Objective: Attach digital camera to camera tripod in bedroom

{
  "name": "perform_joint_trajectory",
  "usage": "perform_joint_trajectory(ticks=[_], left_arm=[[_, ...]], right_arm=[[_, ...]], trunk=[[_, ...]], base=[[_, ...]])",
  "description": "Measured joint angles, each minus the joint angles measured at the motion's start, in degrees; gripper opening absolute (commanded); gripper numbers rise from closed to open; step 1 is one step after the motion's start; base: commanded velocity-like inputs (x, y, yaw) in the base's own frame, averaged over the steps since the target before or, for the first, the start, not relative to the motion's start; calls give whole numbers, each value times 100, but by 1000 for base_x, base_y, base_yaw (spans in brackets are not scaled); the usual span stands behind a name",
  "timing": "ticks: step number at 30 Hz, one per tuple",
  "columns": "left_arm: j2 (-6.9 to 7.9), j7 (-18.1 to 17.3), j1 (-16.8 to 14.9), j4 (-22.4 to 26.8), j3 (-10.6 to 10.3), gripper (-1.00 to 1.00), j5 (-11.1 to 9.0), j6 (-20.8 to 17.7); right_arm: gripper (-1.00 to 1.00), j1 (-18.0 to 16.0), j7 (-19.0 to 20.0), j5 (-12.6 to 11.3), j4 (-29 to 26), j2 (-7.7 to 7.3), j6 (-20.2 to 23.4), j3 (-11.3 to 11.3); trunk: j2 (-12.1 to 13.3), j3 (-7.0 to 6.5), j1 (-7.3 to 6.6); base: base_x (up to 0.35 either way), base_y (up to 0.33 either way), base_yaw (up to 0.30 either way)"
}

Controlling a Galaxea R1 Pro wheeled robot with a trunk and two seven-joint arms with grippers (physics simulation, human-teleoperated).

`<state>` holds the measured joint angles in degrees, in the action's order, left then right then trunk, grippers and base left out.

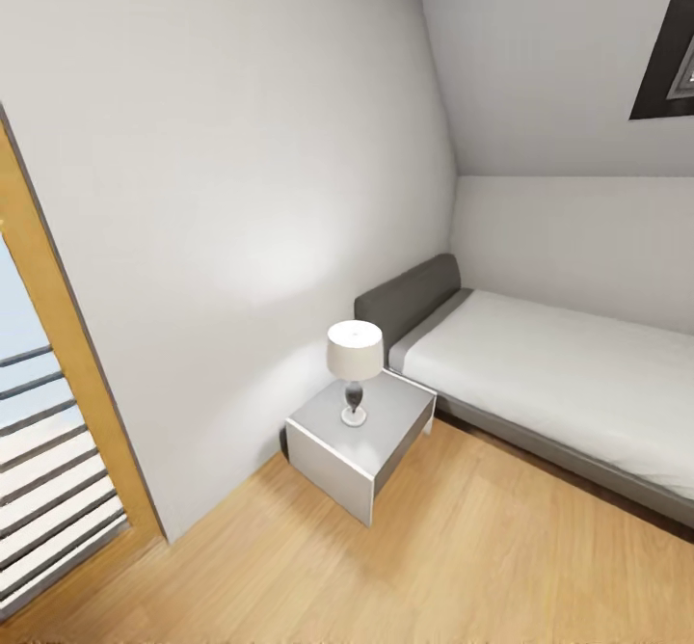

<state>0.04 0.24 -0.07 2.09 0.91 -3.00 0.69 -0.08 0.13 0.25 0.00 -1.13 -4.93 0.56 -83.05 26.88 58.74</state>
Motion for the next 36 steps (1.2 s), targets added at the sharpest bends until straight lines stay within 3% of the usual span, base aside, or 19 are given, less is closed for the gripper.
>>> perform_joint_trajectory(ticks=[30,36], left_arm=[[5,-5,0,0,-7,100,2,0],[4,-2,1,1,-8,100,-1,-2]], right_arm=[[100,0,-5,15,0,10,-20,3],[100,0,-5,-2,0,15,-18,-4]], trunk=[[-1,0,-2],[-1,0,-1]], base=[[-14,22,-1],[0,0,-140]])
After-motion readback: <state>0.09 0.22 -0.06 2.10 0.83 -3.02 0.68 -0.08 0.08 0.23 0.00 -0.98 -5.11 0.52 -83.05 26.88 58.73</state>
